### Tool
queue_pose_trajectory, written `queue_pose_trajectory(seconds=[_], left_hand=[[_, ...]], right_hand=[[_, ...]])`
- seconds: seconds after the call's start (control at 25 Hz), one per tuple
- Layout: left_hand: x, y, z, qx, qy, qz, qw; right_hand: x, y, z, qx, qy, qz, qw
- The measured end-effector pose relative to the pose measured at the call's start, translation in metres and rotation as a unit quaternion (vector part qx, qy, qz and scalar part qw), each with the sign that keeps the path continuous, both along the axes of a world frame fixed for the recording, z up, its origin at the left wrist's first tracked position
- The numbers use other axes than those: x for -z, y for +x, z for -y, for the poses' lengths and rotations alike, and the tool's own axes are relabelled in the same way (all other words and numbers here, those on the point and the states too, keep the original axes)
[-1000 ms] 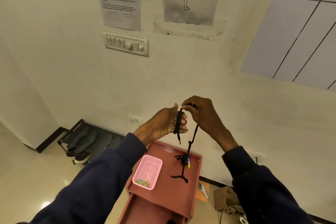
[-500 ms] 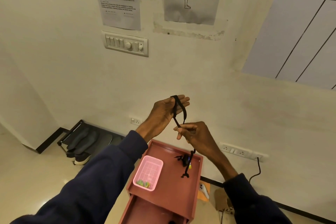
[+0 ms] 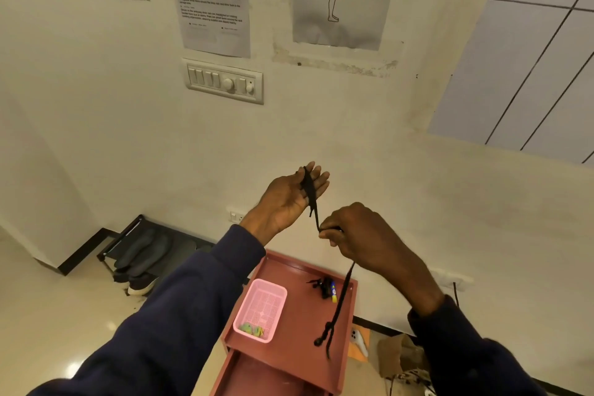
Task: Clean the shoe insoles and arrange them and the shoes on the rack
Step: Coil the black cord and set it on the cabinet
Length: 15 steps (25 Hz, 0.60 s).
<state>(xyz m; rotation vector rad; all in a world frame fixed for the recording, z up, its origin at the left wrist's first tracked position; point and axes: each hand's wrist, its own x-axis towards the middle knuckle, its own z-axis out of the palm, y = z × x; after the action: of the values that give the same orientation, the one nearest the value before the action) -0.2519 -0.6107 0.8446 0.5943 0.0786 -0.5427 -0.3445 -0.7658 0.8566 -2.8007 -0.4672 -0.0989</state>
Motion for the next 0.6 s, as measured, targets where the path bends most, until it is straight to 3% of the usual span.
queue_pose_trajectory(seconds=[0.24,0.36,0.44,0.52,0.6], left_hand=[[-0.026,0.004,-0.001,-0.035,-0.089,-0.044,0.994],[-0.025,0.007,0.003,-0.033,-0.08,-0.011,0.996],[-0.015,0.007,0.002,-0.034,0.015,0.07,0.997],[-0.003,0.001,-0.002,-0.017,0.165,0.17,0.971],[0.006,-0.007,-0.002,0.027,0.257,0.212,0.942]], right_hand=[[0.039,-0.01,-0.011,-0.014,-0.051,0.0,0.999],[0.036,-0.016,-0.008,-0.019,-0.053,0.017,0.998],[0.023,-0.018,-0.005,-0.021,-0.035,0.038,0.998],[0.004,-0.017,-0.003,-0.015,-0.034,0.092,0.995],[-0.015,-0.01,0.001,0.004,-0.057,0.174,0.983]])
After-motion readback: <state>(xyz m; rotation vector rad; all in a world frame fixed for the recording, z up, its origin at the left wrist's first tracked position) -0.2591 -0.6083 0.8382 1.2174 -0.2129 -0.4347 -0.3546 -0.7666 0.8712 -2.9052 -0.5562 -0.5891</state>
